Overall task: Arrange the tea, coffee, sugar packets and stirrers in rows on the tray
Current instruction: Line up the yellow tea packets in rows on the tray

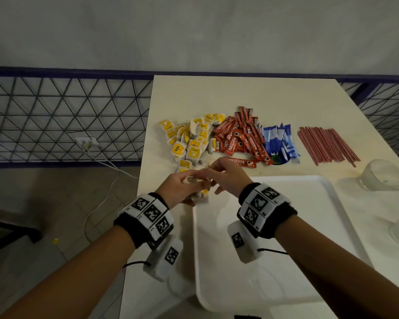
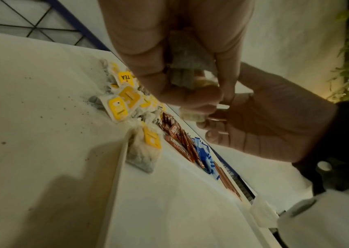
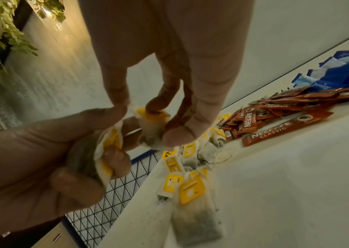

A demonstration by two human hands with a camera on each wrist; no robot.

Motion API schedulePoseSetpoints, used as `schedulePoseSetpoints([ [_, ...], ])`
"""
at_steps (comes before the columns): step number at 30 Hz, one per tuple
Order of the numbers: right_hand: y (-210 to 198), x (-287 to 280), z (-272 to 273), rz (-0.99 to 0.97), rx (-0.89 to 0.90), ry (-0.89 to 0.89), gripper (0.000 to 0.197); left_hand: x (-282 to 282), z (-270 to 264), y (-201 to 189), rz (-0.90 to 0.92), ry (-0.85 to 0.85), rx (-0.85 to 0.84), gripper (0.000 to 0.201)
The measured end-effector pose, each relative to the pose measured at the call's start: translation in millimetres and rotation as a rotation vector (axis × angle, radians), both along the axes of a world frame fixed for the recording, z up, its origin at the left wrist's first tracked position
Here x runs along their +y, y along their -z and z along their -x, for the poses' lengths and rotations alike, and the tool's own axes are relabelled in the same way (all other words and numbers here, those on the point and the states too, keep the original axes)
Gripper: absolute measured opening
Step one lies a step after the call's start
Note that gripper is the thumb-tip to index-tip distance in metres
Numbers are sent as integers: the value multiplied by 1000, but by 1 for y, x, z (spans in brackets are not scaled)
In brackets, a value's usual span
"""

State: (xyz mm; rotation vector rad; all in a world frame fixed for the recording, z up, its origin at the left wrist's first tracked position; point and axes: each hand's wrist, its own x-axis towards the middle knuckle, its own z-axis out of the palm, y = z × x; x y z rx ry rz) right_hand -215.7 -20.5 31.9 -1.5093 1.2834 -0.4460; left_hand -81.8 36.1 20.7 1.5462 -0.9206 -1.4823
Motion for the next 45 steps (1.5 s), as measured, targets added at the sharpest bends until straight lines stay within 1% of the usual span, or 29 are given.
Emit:
schedulePoseSetpoints([
  [3,-2,4,-5,-61,-25,-25,25,-4,-2,5,-27,-78,-33,31],
  [5,-1,5,-4,-60,-27,-7,17,-4,-7,9,-54,-119,-38,27],
  [6,0,4,-2,-40,-13,1,11,-4,-9,11,-64,-127,-31,21],
  [8,3,4,2,-1,19,-7,9,-2,-13,13,-84,-93,-39,9],
  [9,4,4,4,8,34,-32,10,-1,-14,15,-93,-59,-48,6],
  [11,6,5,6,21,74,-108,17,3,-15,17,-101,3,-55,8],
  [14,7,7,8,11,108,-157,9,8,-16,19,-108,53,-6,18],
  [15,7,8,9,-8,102,-153,8,9,-16,19,-107,50,13,20],
  [17,7,7,12,-66,73,-144,6,11,-17,19,-113,8,23,19],
  [21,3,6,17,-159,7,-194,12,12,-18,19,-114,-61,58,22],
  [25,2,4,18,-135,-52,-201,14,15,-11,19,-125,-65,59,10],
  [27,5,3,18,-107,-49,-195,13,16,-7,21,-139,-65,30,8],
  [29,7,3,19,-89,-25,-202,9,18,-4,25,-152,-57,-7,7],
  [31,10,2,21,-89,-5,-216,11,20,-2,27,-169,-20,-47,8],
  [34,16,1,25,-94,47,-248,14,22,0,30,-190,85,-140,15],
  [37,23,1,26,-114,98,-258,7,25,3,29,-213,182,-224,18],
  [40,32,0,26,-146,142,-296,9,28,5,29,-263,260,-240,20],
  [42,38,1,25,-143,190,-327,5,30,4,31,-293,273,-247,21],
  [45,46,-1,20,-64,282,-369,23,31,0,34,-307,225,-252,26],
])
